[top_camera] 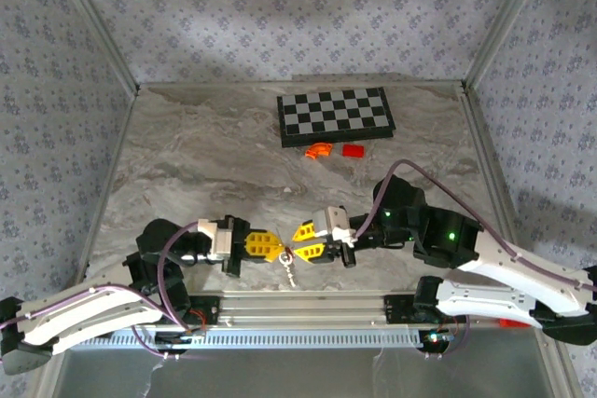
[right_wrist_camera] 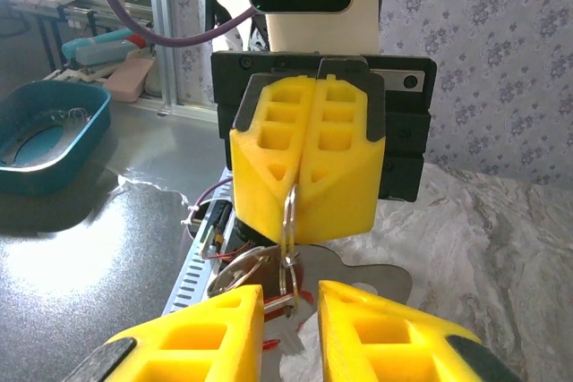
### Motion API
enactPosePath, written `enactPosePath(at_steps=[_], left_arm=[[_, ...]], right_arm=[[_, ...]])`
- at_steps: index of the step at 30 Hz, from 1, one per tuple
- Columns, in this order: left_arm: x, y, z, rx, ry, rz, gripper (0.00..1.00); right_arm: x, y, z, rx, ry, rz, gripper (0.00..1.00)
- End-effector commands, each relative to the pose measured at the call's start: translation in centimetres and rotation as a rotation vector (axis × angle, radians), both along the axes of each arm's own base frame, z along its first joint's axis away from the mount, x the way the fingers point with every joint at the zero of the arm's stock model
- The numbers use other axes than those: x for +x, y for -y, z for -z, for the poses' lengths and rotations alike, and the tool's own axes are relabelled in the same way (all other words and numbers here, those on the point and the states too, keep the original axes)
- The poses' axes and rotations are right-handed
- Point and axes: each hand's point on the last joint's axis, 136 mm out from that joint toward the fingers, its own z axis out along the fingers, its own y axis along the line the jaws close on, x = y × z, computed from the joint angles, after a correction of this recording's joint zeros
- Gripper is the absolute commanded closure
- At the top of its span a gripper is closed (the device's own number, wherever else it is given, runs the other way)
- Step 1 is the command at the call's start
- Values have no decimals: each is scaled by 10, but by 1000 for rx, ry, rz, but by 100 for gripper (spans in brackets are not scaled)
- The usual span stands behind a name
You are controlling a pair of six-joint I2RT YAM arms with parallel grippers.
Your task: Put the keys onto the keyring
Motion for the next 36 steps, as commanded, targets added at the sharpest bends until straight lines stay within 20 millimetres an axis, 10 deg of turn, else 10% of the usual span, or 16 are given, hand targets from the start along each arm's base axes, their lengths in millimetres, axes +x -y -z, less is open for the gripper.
enactPosePath(at_steps=[1, 19, 31, 36], left_arm=[[-9, -8, -29, -76, 35, 36, 100], [-16, -5, -34, -73, 50, 85, 100], [-20, -4, -38, -79, 52, 112, 100], [-18, -5, -38, -84, 51, 101, 100]], right_arm=[[-5, -1, -5, 23, -2, -31, 76], [-8, -8, 7, -5, -17, -77, 100], [-12, -6, 1, 25, -22, -97, 98], [-10, -3, 2, 46, -31, -74, 77]])
